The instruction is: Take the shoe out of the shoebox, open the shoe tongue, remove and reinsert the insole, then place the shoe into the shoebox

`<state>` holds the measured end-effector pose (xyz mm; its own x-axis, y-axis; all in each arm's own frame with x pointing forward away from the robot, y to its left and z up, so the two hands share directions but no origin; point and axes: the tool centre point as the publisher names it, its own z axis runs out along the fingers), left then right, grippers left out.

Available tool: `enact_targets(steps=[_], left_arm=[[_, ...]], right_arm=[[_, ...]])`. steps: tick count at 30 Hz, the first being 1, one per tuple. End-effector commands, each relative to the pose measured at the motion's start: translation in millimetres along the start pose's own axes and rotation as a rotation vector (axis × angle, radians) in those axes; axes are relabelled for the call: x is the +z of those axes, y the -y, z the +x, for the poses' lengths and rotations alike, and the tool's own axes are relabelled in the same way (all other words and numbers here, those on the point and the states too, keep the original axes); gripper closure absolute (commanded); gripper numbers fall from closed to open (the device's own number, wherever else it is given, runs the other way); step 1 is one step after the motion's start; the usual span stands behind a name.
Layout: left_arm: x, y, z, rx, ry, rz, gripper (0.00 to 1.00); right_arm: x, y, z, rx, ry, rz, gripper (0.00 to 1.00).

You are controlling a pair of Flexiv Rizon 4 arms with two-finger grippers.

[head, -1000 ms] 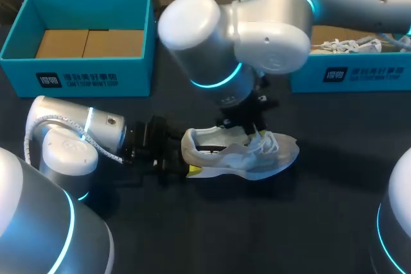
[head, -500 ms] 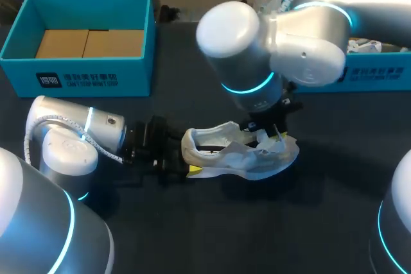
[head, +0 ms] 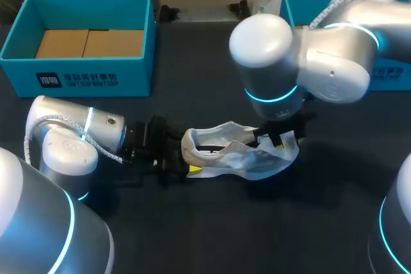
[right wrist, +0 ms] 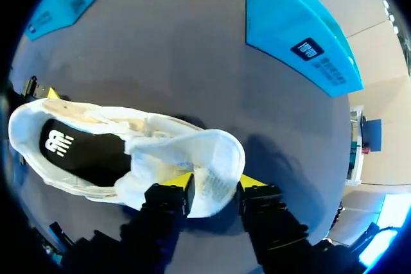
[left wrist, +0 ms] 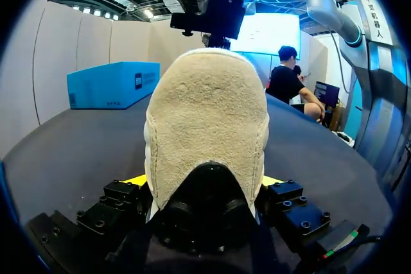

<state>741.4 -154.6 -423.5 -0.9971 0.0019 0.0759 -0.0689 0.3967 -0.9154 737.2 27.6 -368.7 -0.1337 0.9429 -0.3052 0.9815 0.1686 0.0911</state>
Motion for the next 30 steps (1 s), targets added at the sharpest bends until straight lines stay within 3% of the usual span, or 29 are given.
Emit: enact_targets(steps=[1,11,16,18,20,27,30], left_arm=[[0.1,-0.2,-0.1,0.0,-0.002,-0.002,1.0],[0.1,-0.2,-0.1,0.0,-0.002,-0.002,1.0],[0.1,-0.2,-0.1,0.0,-0.002,-0.002,1.0],[0.1,-0.2,-0.1,0.0,-0.002,-0.002,1.0],[0.1,-0.2,-0.1,0.0,-0.002,-0.002,1.0],[0.1,-0.2,-0.1,0.0,-0.002,-0.002,1.0],[0.1,-0.2,-0.1,0.0,-0.002,-0.002,1.0]], right_arm=[[11.8,-0.4,-5.0,0.003,-0.036,0.01,0.55],[-9.3,-3.7,-24.1,0.005,-0.007,0.004,0.5],[-28.8,-8.4,-31.0,-0.016,0.016,-0.029,0.26],[-37.2,-10.7,-32.1,-0.03,0.033,-0.035,0.08],[-45.8,-12.7,-32.7,-0.043,0.037,-0.054,0.01],[-79.8,-22.6,-31.8,-0.152,0.068,-0.119,0.0],[-100.2,-30.3,-24.6,-0.28,0.079,-0.177,0.0]])
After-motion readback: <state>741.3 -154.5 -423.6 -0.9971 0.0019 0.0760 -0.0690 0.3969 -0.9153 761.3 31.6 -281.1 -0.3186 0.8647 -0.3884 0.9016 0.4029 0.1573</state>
